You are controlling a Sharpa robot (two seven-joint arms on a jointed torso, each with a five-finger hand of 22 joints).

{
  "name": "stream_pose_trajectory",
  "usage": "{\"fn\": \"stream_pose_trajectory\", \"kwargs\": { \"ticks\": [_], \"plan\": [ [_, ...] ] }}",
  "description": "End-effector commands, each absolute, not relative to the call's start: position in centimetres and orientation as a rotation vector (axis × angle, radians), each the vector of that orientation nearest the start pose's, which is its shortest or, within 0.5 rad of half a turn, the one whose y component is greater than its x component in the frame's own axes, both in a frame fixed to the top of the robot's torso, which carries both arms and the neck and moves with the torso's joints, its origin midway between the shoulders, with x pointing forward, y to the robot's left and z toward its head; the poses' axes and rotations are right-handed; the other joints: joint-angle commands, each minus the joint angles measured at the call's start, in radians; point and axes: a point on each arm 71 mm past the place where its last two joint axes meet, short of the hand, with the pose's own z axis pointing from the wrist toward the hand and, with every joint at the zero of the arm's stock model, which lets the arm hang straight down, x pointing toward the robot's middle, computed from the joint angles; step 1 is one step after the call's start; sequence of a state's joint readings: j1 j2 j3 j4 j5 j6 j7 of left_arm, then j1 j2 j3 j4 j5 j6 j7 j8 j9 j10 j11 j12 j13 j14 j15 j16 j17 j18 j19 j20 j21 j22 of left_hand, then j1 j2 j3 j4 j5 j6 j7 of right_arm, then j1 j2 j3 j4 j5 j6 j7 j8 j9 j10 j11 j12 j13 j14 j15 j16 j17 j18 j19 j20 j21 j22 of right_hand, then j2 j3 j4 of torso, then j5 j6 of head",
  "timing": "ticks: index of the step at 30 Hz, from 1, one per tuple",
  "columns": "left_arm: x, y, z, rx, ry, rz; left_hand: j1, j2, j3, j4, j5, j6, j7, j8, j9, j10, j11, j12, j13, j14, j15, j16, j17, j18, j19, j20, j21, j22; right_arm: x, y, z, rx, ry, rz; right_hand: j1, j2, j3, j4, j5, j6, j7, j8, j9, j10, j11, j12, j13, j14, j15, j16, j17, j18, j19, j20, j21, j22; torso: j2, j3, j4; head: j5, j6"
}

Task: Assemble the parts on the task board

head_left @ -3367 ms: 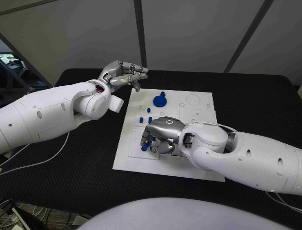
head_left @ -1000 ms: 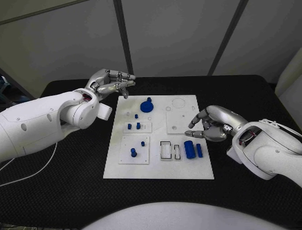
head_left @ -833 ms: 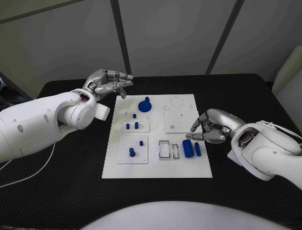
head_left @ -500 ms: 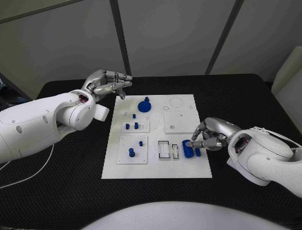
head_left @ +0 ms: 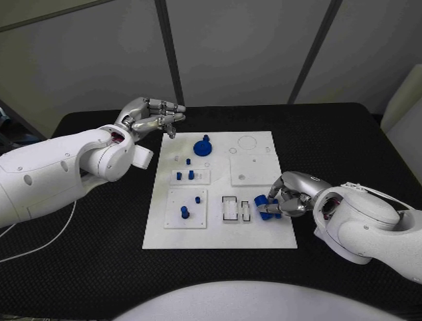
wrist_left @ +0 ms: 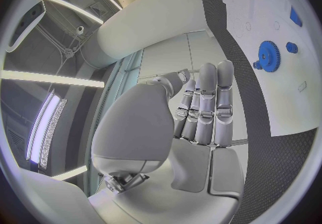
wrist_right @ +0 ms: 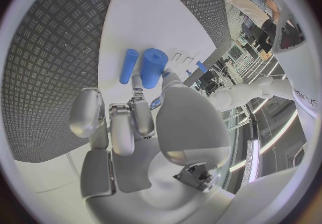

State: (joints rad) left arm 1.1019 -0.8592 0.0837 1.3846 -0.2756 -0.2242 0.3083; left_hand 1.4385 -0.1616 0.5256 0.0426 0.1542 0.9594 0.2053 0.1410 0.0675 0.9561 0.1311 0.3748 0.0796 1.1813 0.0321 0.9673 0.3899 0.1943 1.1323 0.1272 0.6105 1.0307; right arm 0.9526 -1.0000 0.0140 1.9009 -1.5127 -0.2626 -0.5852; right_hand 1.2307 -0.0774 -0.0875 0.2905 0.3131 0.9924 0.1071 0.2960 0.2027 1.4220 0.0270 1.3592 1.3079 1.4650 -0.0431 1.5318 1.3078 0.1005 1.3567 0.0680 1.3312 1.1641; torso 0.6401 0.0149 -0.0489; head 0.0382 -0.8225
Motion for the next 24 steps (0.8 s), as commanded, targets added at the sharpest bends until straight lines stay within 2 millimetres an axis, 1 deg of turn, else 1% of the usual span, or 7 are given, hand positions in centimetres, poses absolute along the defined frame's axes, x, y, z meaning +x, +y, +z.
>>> {"fn": "stream_pose_trajectory", "kwargs": {
  "ticks": [1, 7, 11, 18, 20, 22, 24],
  "plan": [
    [50.8, 25.4, -19.2, -0.943, 1.483, -1.414, -0.010, 0.001, -0.003, -0.004, -0.002, -0.009, -0.001, 0.003, 0.000, -0.004, 0.000, 0.003, -0.001, -0.002, 0.005, 0.001, -0.001, -0.012, -0.005, 0.004, -0.006, 0.001, 37.4, -19.1, -24.7, 0.043, 2.010, 0.419, -0.008, 0.004, -0.007, 0.000, 0.003, 0.001, -0.004, 0.007, 0.003, 0.008, -0.002, 0.002, 0.024, 0.091, 0.000, 0.006, 0.190, -0.018, 0.010, -0.001, 0.006, 0.003, 0.000, -0.0002, -0.0014, 0.001, -0.001],
    [50.7, 25.5, -19.2, -0.943, 1.483, -1.414, -0.013, 0.001, -0.004, -0.003, -0.002, -0.008, -0.001, 0.005, 0.001, -0.005, 0.000, 0.005, -0.002, -0.003, 0.005, 0.001, -0.002, -0.012, -0.005, 0.005, -0.007, 0.001, 37.4, -18.8, -25.4, 0.037, 2.024, 0.406, -0.006, 0.009, -0.010, -0.001, 0.004, 0.004, -0.006, 0.011, 0.007, 0.009, -0.004, 0.003, 0.026, 0.092, -0.001, 0.008, 0.192, -0.019, 0.011, -0.002, 0.008, 0.005, 0.001, -0.0009, -0.0002, 0.001, 0.000],
    [50.7, 25.5, -19.2, -0.943, 1.483, -1.413, -0.016, 0.002, -0.005, -0.002, -0.003, -0.009, -0.001, 0.006, 0.001, -0.006, 0.000, 0.006, -0.002, -0.003, 0.006, 0.002, -0.003, -0.012, -0.005, 0.005, -0.007, 0.000, 37.5, -18.6, -25.6, 0.063, 2.025, 0.404, 0.000, 0.021, -0.014, -0.002, 0.013, 0.009, -0.009, 0.017, 0.013, 0.012, -0.007, 0.004, 0.031, 0.091, -0.003, 0.007, 0.191, -0.019, 0.011, -0.003, 0.008, 0.006, 0.001, -0.0010, -0.0003, 0.003, 0.001],
    [50.7, 25.6, -19.1, -0.943, 1.482, -1.411, -0.021, 0.004, -0.005, 0.002, -0.002, -0.010, 0.000, 0.007, 0.001, -0.008, 0.000, 0.008, -0.002, -0.003, 0.006, 0.002, -0.004, -0.012, -0.006, 0.006, -0.008, 0.000, 37.6, -18.7, -25.6, 0.146, 1.993, 0.422, 0.027, 0.053, -0.017, -0.005, 0.081, 0.039, -0.022, 0.037, 0.037, 0.028, -0.019, 0.020, 0.055, 0.092, -0.013, 0.010, 0.196, -0.020, 0.015, -0.011, 0.014, 0.017, -0.001, -0.0005, -0.0007, 0.005, 0.001],
    [50.7, 25.6, -19.1, -0.943, 1.482, -1.411, -0.021, 0.004, -0.005, 0.002, -0.002, -0.010, 0.000, 0.007, 0.001, -0.008, 0.000, 0.008, -0.002, -0.003, 0.006, 0.002, -0.004, -0.012, -0.006, 0.006, -0.008, 0.000, 37.6, -18.7, -25.3, 0.174, 1.962, 0.443, 0.042, 0.062, -0.015, -0.008, 0.121, 0.052, -0.029, 0.043, 0.046, 0.035, -0.025, 0.028, 0.066, 0.093, -0.018, 0.011, 0.200, -0.021, 0.018, -0.015, 0.018, 0.023, -0.001, -0.0003, -0.0015, 0.007, 0.001],
    [50.7, 25.6, -19.1, -0.943, 1.481, -1.410, -0.021, 0.004, -0.005, 0.002, -0.002, -0.010, 0.000, 0.007, 0.001, -0.008, 0.000, 0.008, -0.002, -0.003, 0.006, 0.002, -0.004, -0.012, -0.006, 0.006, -0.008, 0.000, 37.5, -18.7, -24.9, 0.209, 1.922, 0.475, 0.059, 0.066, -0.012, -0.010, 0.177, 0.064, -0.037, 0.048, 0.056, 0.039, -0.031, 0.031, 0.071, 0.093, -0.024, 0.012, 0.201, -0.022, 0.020, -0.020, 0.020, 0.027, -0.001, -0.0002, -0.0021, 0.011, 0.002],
    [50.7, 25.7, -19.1, -0.944, 1.481, -1.410, -0.021, 0.004, -0.005, 0.002, -0.002, -0.010, 0.000, 0.007, 0.001, -0.008, 0.000, 0.008, -0.002, -0.003, 0.006, 0.002, -0.004, -0.012, -0.006, 0.006, -0.008, 0.000, 37.4, -18.6, -24.6, 0.237, 1.885, 0.507, 0.070, 0.067, -0.012, -0.009, 0.210, 0.070, -0.041, 0.049, 0.064, 0.041, -0.036, 0.030, 0.073, 0.094, -0.027, 0.013, 0.203, -0.022, 0.021, -0.024, 0.021, 0.029, -0.002, -0.0006, -0.0027, 0.010, 0.003]
  ]
}}
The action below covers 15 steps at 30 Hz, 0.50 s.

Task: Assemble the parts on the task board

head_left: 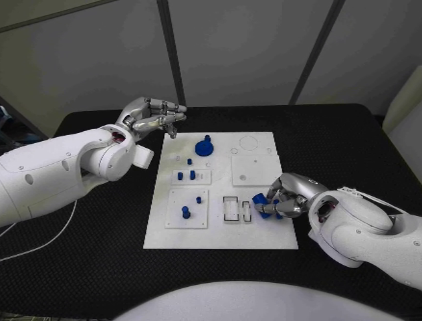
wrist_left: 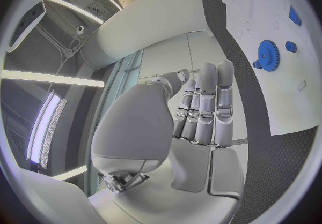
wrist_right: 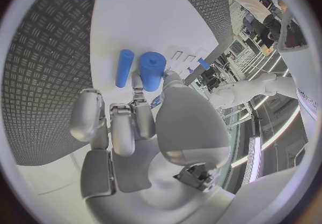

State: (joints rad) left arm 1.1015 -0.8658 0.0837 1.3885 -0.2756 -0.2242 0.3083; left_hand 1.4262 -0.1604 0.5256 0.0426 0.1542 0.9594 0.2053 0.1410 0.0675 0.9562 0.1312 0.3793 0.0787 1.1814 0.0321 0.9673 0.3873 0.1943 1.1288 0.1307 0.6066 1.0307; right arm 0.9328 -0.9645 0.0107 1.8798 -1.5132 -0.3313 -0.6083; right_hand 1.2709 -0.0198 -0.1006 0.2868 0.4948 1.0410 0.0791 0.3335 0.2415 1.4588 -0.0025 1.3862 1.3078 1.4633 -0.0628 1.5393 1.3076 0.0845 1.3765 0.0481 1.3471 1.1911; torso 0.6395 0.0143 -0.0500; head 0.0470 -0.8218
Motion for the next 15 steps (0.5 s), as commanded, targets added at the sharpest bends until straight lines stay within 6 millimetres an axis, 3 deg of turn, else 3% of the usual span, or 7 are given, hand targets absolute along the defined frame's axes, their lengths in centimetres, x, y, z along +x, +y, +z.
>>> {"fn": "stream_pose_trajectory", "kwargs": {
  "ticks": [1, 9, 15],
  "plan": [
    [50.7, 25.7, -19.1, -0.944, 1.481, -1.410, -0.009, 0.003, -0.005, 0.002, -0.002, -0.010, 0.000, 0.007, 0.001, -0.008, 0.000, 0.004, -0.001, -0.003, 0.006, 0.002, -0.001, -0.012, -0.002, 0.002, -0.004, 0.000, 37.3, -18.5, -24.3, 0.252, 1.860, 0.528, 0.034, 0.011, 0.001, -0.005, 0.036, 0.024, -0.015, 0.012, 0.028, 0.006, -0.008, 0.004, 0.075, 0.095, -0.009, 0.005, 0.204, -0.007, 0.002, -0.006, 0.006, 0.004, -0.001, -0.0005, -0.0015, 0.001, 0.003],
    [50.7, 25.7, -19.1, -0.943, 1.481, -1.410, -0.011, 0.004, -0.005, 0.003, -0.002, -0.009, -0.001, 0.008, 0.001, -0.009, 0.000, 0.005, -0.001, -0.003, 0.006, 0.003, -0.002, -0.012, -0.002, 0.003, -0.005, -0.001, 36.5, -17.1, -23.0, 0.301, 1.779, 0.647, 0.031, 0.011, -0.004, 0.001, 0.045, 0.028, -0.017, 0.012, 0.036, 0.010, -0.010, 0.007, 0.081, 0.097, -0.011, 0.009, 0.212, -0.009, 0.008, -0.009, 0.012, 0.014, 0.001, -0.0014, 0.0017, -0.002, 0.016],
    [50.7, 25.5, -19.1, -0.942, 1.482, -1.413, -0.011, 0.004, -0.005, 0.003, -0.002, -0.009, -0.001, 0.008, 0.001, -0.009, 0.000, 0.005, -0.001, -0.003, 0.006, 0.003, -0.002, -0.012, -0.002, 0.003, -0.005, -0.001, 36.5, -15.8, -23.3, 0.285, 1.824, 0.671, 0.018, 0.011, -0.013, 0.004, 0.038, 0.031, -0.017, 0.012, 0.044, 0.011, -0.010, 0.005, 0.081, 0.097, -0.012, 0.009, 0.212, -0.009, 0.008, -0.010, 0.013, 0.014, 0.001, -0.0015, 0.0025, 0.000, 0.017]
  ]
}}
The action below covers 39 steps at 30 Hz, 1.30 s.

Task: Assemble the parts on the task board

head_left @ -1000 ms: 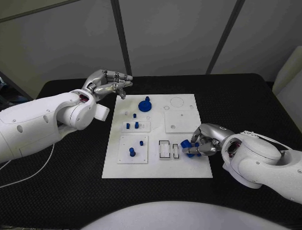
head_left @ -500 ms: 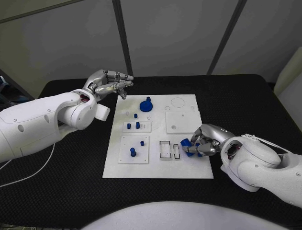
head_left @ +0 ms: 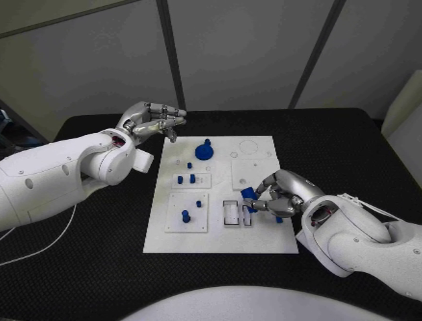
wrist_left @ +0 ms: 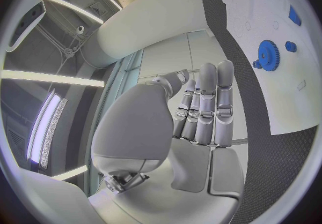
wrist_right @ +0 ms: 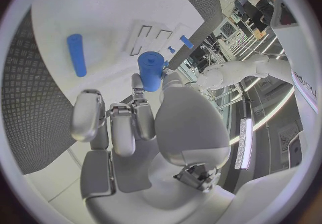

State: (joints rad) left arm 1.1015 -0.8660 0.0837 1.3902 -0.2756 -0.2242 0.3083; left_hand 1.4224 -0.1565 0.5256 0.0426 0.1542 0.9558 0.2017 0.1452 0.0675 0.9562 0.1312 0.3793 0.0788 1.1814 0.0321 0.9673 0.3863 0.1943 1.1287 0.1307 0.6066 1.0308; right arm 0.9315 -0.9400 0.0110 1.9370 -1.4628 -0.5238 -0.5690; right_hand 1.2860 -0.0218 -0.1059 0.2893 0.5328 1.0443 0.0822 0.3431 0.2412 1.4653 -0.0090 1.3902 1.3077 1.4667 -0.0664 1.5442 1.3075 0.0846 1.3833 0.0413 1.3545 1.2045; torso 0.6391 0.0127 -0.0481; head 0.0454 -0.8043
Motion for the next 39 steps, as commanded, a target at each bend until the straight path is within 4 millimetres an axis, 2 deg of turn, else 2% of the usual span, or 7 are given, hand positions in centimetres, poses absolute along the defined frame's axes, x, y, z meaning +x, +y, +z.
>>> {"fn": "stream_pose_trajectory", "kwargs": {
  "ticks": [1, 12, 29, 31, 34, 36, 39],
  "plan": [
    [50.7, 25.4, -19.1, -0.942, 1.482, -1.414, -0.007, 0.000, -0.005, 0.003, -0.002, -0.006, 0.002, 0.004, 0.001, -0.009, 0.000, 0.005, -0.002, -0.003, 0.006, 0.003, -0.001, -0.012, -0.002, 0.003, -0.005, -0.001, 36.6, -15.5, -23.5, 0.275, 1.841, 0.669, -0.004, 0.013, -0.013, 0.001, -0.004, 0.028, -0.020, 0.001, 0.047, 0.005, -0.004, 0.001, 0.081, 0.094, -0.008, 0.004, 0.212, -0.009, 0.001, -0.003, 0.005, 0.001, 0.001, 0.0001, 0.0006, 0.002, -0.001],
    [50.7, 24.9, -19.1, -0.938, 1.485, -1.426, -0.007, 0.000, -0.005, 0.003, -0.002, -0.006, 0.002, 0.004, 0.001, -0.009, 0.000, 0.005, -0.002, -0.003, 0.006, 0.003, -0.001, -0.012, -0.002, 0.003, -0.005, -0.001, 37.0, -13.3, -24.9, 0.176, 1.983, 0.639, -0.079, 0.036, -0.055, 0.002, -0.050, 0.044, -0.029, 0.011, 0.092, 0.007, -0.010, -0.006, 0.084, 0.094, -0.013, 0.004, 0.213, -0.009, 0.001, -0.007, 0.005, 0.004, 0.002, 0.0013, 0.0003, 0.011, -0.004],
    [50.7, 25.0, -19.1, -0.939, 1.485, -1.423, -0.007, 0.000, -0.005, 0.003, -0.002, -0.006, 0.002, 0.004, 0.001, -0.009, 0.000, 0.005, -0.002, -0.003, 0.006, 0.003, -0.001, -0.012, -0.002, 0.003, -0.005, -0.001, 36.9, -12.5, -25.1, 0.158, 2.013, 0.629, -0.105, 0.052, -0.077, 0.002, -0.066, 0.055, -0.040, 0.031, 0.137, 0.010, -0.019, -0.009, 0.088, 0.094, -0.021, 0.006, 0.216, -0.009, 0.002, -0.014, 0.006, 0.006, 0.001, 0.0020, -0.0027, 0.016, -0.011],
    [50.7, 25.0, -19.1, -0.940, 1.485, -1.423, -0.007, 0.000, -0.005, 0.003, -0.002, -0.006, 0.002, 0.004, 0.001, -0.009, 0.000, 0.005, -0.002, -0.003, 0.006, 0.003, -0.001, -0.012, -0.002, 0.003, -0.005, -0.001, 37.0, -12.6, -25.1, 0.159, 2.009, 0.627, -0.128, 0.059, -0.091, -0.002, -0.127, 0.052, -0.041, 0.035, 0.153, 0.011, -0.020, -0.011, 0.089, 0.094, -0.022, 0.005, 0.215, -0.010, 0.002, -0.015, 0.006, 0.007, 0.000, 0.0018, -0.0027, 0.015, -0.010],
    [50.7, 25.0, -19.1, -0.940, 1.485, -1.423, -0.007, 0.000, -0.005, 0.003, -0.002, -0.006, 0.002, 0.004, 0.001, -0.009, 0.000, 0.005, -0.002, -0.003, 0.006, 0.003, -0.001, -0.012, -0.002, 0.003, -0.005, -0.001, 37.0, -12.6, -25.1, 0.161, 2.003, 0.625, -0.176, 0.062, -0.130, -0.003, -0.336, 0.041, -0.039, 0.038, 0.177, 0.008, -0.019, -0.019, 0.086, 0.093, -0.021, 0.004, 0.212, -0.009, -0.001, -0.016, 0.002, 0.003, 0.001, 0.0016, -0.0014, 0.016, -0.011],
    [50.7, 25.0, -19.1, -0.940, 1.486, -1.422, -0.008, 0.000, -0.005, 0.002, -0.002, -0.005, 0.002, 0.006, 0.001, -0.011, -0.001, 0.007, -0.002, -0.003, 0.006, 0.004, -0.002, -0.011, -0.002, 0.003, -0.006, -0.001, 37.1, -12.6, -25.1, 0.164, 1.994, 0.625, -0.206, 0.057, -0.153, 0.002, -0.448, 0.030, -0.036, 0.037, 0.195, 0.001, -0.015, -0.035, 0.076, 0.092, -0.019, 0.001, 0.206, -0.008, -0.005, -0.015, -0.003, -0.004, 0.002, 0.0018, -0.0009, 0.017, -0.011],
    [50.7, 25.1, -19.1, -0.941, 1.486, -1.421, -0.008, 0.000, -0.005, 0.002, -0.002, -0.005, 0.002, 0.006, 0.001, -0.011, -0.001, 0.007, -0.002, -0.003, 0.006, 0.004, -0.002, -0.011, -0.002, 0.003, -0.006, -0.001, 37.1, -12.5, -24.9, 0.167, 1.973, 0.627, -0.248, 0.046, -0.170, 0.005, -0.481, 0.017, -0.032, 0.032, 0.210, -0.008, -0.012, -0.054, 0.064, 0.091, -0.016, -0.002, 0.201, -0.006, -0.011, -0.012, -0.010, -0.013, 0.002, 0.0015, -0.0013, 0.017, -0.011]
  ]
}}
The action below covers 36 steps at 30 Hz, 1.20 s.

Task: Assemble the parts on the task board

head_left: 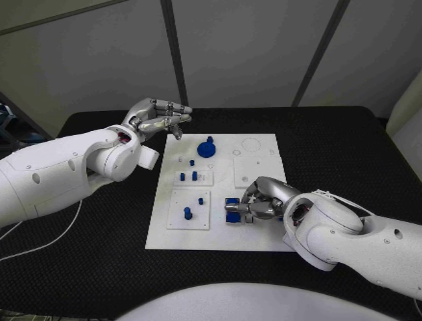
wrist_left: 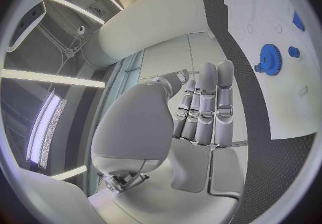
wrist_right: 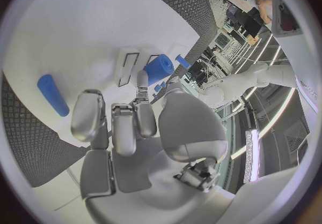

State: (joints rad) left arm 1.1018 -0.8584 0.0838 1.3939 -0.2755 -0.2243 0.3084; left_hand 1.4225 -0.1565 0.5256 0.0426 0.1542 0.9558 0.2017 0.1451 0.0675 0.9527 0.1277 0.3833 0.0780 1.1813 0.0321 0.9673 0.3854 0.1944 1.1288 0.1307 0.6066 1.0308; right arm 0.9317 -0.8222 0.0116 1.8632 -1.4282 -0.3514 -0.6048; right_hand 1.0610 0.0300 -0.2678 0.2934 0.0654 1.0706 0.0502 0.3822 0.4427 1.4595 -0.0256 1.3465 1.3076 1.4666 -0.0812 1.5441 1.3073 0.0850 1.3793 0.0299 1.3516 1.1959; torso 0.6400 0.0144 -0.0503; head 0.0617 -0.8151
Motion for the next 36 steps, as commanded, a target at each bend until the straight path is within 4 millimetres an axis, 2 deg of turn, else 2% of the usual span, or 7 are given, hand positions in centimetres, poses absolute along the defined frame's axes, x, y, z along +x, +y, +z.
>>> {"fn": "stream_pose_trajectory", "kwargs": {
  "ticks": [1, 6, 12, 17, 24, 30, 36],
  "plan": [
    [50.7, 25.1, -19.1, -0.941, 1.486, -1.421, -0.008, 0.000, -0.005, 0.002, -0.002, -0.005, 0.002, 0.006, 0.001, -0.008, 0.003, 0.003, -0.001, -0.003, 0.006, 0.004, -0.001, -0.011, -0.002, 0.003, -0.006, -0.001, 37.1, -12.5, -24.9, 0.167, 1.964, 0.629, -0.033, -0.008, -0.010, 0.001, -0.015, -0.012, 0.001, -0.008, 0.011, -0.005, 0.005, -0.014, 0.061, 0.091, 0.000, -0.002, 0.200, -0.006, -0.008, 0.000, -0.009, -0.007, 0.001, -0.0002, 0.0009, 0.001, 0.000],
    [50.7, 25.1, -19.1, -0.941, 1.486, -1.420, -0.008, 0.000, -0.005, 0.002, -0.002, -0.005, 0.002, 0.006, 0.001, -0.008, 0.003, 0.003, -0.001, -0.003, 0.006, 0.004, -0.001, -0.011, -0.002, 0.003, -0.006, -0.001, 37.0, -12.5, -24.4, 0.156, 1.915, 0.651, -0.032, -0.007, -0.005, -0.003, -0.011, -0.016, 0.003, -0.010, 0.021, -0.009, 0.006, -0.024, 0.056, 0.091, 0.001, -0.003, 0.198, -0.005, -0.010, 0.002, -0.011, -0.010, 0.001, 0.0011, -0.0005, 0.001, 0.000],
    [50.7, 25.1, -19.1, -0.941, 1.486, -1.421, -0.008, 0.000, -0.005, 0.002, -0.002, -0.005, 0.002, 0.006, 0.001, -0.008, 0.003, 0.003, -0.001, -0.003, 0.006, 0.004, -0.001, -0.011, -0.002, 0.003, -0.006, -0.001, 36.6, -12.7, -23.8, 0.118, 1.882, 0.687, 0.132, -0.008, 0.030, -0.059, 0.074, -0.013, -0.001, -0.004, 0.055, 0.002, 0.003, -0.010, 0.072, 0.092, -0.001, 0.000, 0.206, -0.007, -0.004, 0.001, -0.006, 0.002, 0.000, 0.0011, -0.0006, 0.001, -0.002],
    [50.7, 25.1, -19.1, -0.941, 1.486, -1.420, -0.008, 0.000, -0.005, 0.002, -0.002, -0.005, 0.002, 0.006, 0.001, -0.008, 0.003, 0.003, -0.001, -0.003, 0.006, 0.004, -0.001, -0.011, -0.002, 0.003, -0.006, -0.001, 36.2, -13.1, -23.5, 0.092, 1.873, 0.699, 0.191, -0.011, 0.035, -0.085, 0.082, -0.009, -0.005, 0.003, 0.074, 0.008, 0.000, 0.000, 0.083, 0.094, -0.003, 0.003, 0.211, -0.008, 0.000, -0.001, -0.002, 0.010, -0.001, 0.0011, -0.0004, 0.001, -0.003],
    [50.7, 25.1, -19.2, -0.943, 1.487, -1.418, -0.008, 0.000, -0.005, 0.002, -0.002, -0.005, 0.002, 0.006, 0.001, -0.008, 0.003, 0.003, -0.001, -0.003, 0.006, 0.004, -0.001, -0.011, -0.002, 0.003, -0.006, -0.001, 36.0, -13.2, -23.6, 0.044, 1.892, 0.683, 0.205, -0.008, 0.036, -0.091, 0.084, -0.007, -0.006, 0.006, 0.082, 0.010, -0.001, 0.002, 0.086, 0.094, -0.004, 0.004, 0.213, -0.009, 0.002, -0.001, 0.000, 0.012, -0.001, 0.0004, 0.0001, -0.003, -0.003],
    [50.8, 25.0, -19.2, -0.942, 1.488, -1.420, -0.008, 0.001, -0.005, 0.002, -0.002, -0.005, 0.002, 0.007, 0.001, -0.009, 0.003, 0.004, -0.001, -0.003, 0.006, 0.004, -0.001, -0.011, -0.002, 0.003, -0.006, -0.001, 36.3, -13.3, -23.8, 0.046, 1.886, 0.658, 0.208, 0.014, 0.035, -0.081, 0.116, -0.009, -0.006, 0.009, 0.095, 0.010, -0.001, 0.001, 0.088, 0.094, -0.005, 0.004, 0.214, -0.009, 0.002, -0.002, -0.001, 0.013, 0.000, 0.0003, 0.0029, -0.002, -0.003],
    [50.8, 25.0, -19.2, -0.943, 1.489, -1.420, -0.008, 0.001, -0.005, 0.002, -0.002, -0.005, 0.002, 0.007, 0.001, -0.009, 0.003, 0.004, -0.001, -0.003, 0.006, 0.004, -0.001, -0.011, -0.002, 0.003, -0.006, -0.001, 36.7, -13.0, -24.1, 0.036, 1.890, 0.638, 0.218, 0.022, 0.036, -0.081, 0.127, -0.010, -0.008, 0.010, 0.101, 0.011, -0.003, 0.002, 0.089, 0.094, -0.006, 0.004, 0.214, -0.009, 0.002, -0.003, -0.001, 0.013, 0.002, 0.0000, 0.0045, 0.003, -0.003]
  ]
}}
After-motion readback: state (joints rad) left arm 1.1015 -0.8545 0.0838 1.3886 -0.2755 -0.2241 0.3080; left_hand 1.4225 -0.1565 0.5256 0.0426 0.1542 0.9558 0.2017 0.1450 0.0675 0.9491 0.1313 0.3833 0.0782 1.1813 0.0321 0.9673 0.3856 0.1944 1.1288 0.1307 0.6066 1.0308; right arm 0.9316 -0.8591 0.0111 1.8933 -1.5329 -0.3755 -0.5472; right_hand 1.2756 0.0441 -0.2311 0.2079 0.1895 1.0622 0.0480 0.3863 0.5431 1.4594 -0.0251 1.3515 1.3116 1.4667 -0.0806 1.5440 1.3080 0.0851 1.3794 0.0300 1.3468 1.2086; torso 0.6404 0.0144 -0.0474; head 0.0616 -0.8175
